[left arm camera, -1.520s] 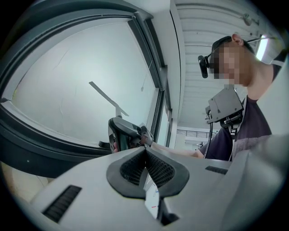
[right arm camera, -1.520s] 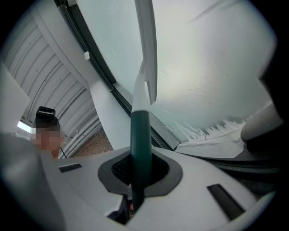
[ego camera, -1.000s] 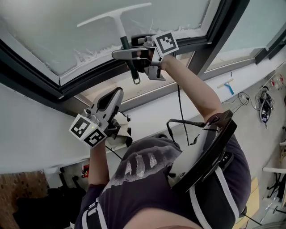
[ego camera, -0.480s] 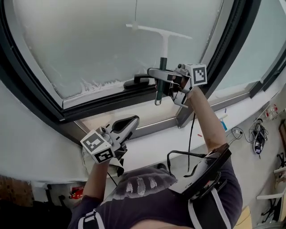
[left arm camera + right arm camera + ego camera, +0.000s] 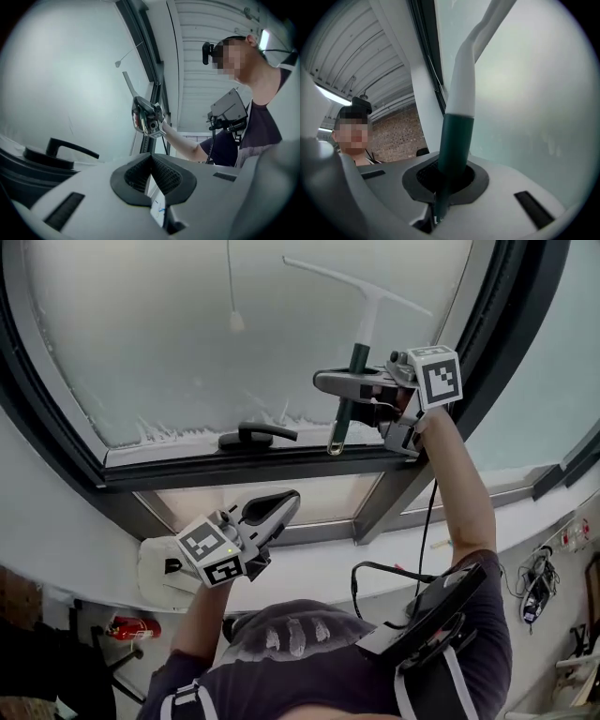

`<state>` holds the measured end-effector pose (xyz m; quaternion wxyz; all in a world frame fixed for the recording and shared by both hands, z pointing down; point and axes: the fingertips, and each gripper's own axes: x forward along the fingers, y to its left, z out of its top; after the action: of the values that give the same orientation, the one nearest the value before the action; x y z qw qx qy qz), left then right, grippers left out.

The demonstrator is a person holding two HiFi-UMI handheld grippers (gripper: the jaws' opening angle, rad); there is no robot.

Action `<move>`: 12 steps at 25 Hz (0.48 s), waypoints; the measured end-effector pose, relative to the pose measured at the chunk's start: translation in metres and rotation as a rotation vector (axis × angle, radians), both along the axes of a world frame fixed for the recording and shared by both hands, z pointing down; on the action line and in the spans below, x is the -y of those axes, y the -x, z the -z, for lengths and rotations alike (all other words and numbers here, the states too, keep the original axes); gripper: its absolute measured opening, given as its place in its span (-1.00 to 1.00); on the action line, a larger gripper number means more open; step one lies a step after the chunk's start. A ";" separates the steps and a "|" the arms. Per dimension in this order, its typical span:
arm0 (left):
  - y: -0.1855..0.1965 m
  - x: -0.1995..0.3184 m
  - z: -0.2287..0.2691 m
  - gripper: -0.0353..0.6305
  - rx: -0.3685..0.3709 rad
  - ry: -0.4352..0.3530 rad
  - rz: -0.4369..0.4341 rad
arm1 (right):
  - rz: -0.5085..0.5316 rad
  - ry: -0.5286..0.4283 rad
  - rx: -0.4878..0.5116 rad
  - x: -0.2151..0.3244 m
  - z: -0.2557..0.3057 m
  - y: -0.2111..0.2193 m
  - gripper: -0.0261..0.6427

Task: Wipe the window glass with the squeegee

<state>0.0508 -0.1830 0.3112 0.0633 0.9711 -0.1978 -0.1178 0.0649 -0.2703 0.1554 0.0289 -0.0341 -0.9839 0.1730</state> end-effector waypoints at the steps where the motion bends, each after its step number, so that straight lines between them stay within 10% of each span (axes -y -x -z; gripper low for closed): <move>1: -0.008 0.002 0.002 -0.88 0.001 -0.001 0.005 | 0.002 -0.024 -0.021 0.002 0.009 -0.005 -0.90; 12: -0.044 0.021 0.029 -0.88 0.007 -0.068 0.028 | -0.049 -0.133 -0.079 0.022 0.086 -0.030 -0.90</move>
<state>0.0946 -0.2039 0.2820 0.0281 0.9702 -0.2076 -0.1219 0.0950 -0.2928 0.0696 0.0656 -0.0011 -0.9919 0.1090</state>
